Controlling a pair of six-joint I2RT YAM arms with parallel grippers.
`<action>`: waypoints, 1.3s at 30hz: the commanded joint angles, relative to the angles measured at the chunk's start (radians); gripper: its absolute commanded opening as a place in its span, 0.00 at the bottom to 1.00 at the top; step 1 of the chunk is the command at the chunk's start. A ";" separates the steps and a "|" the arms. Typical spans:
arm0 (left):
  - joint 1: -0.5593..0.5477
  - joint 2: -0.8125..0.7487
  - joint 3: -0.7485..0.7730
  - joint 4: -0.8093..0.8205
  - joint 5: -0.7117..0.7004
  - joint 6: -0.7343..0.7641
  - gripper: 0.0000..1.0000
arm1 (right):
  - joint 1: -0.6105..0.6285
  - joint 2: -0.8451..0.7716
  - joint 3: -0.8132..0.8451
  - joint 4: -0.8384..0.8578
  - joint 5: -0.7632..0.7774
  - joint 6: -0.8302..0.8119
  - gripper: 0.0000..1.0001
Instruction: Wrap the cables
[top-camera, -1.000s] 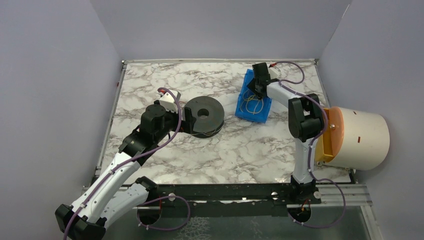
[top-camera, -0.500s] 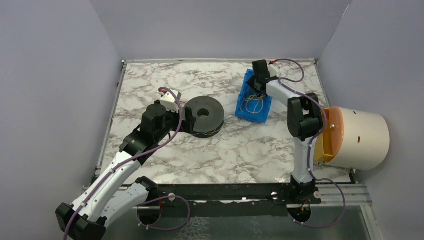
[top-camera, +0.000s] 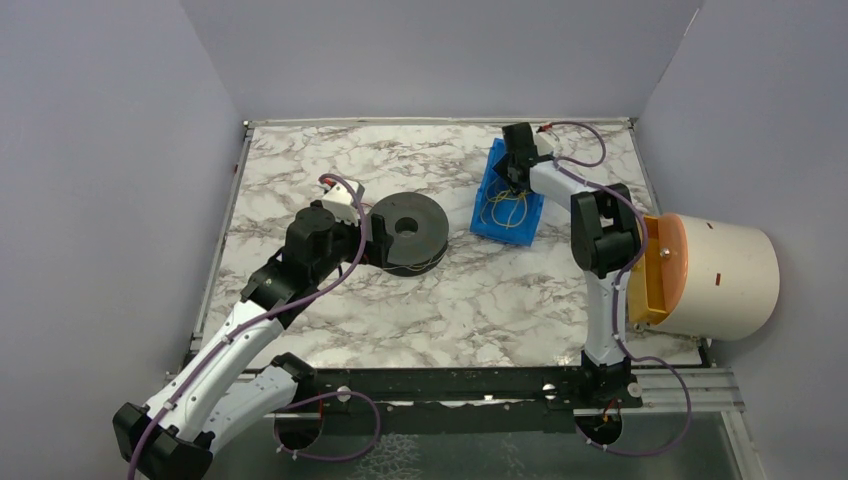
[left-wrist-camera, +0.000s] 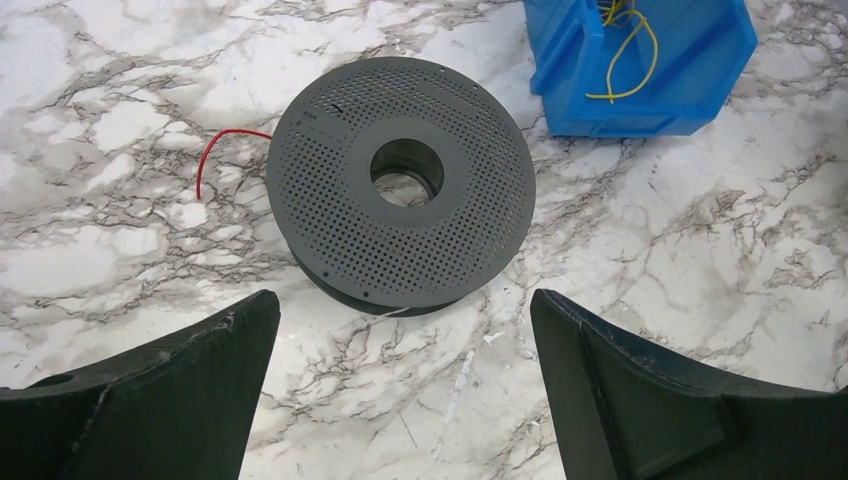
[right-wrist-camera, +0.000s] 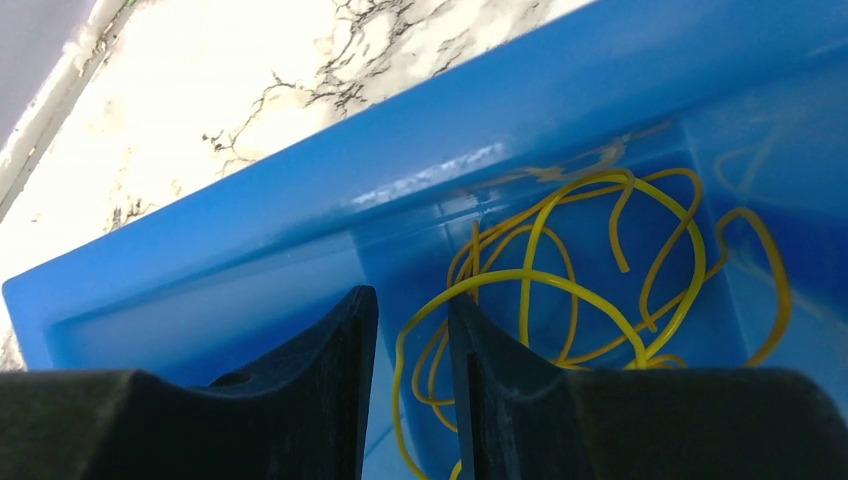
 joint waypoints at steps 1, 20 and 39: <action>0.000 0.003 -0.011 0.023 -0.009 0.006 0.99 | -0.007 0.020 0.017 0.006 0.047 0.022 0.37; 0.006 0.014 -0.010 0.024 0.003 0.005 0.99 | -0.014 -0.117 -0.061 0.102 0.002 -0.007 0.01; 0.006 -0.005 -0.007 0.020 0.013 -0.001 0.99 | -0.013 -0.466 -0.166 0.201 -0.080 -0.121 0.01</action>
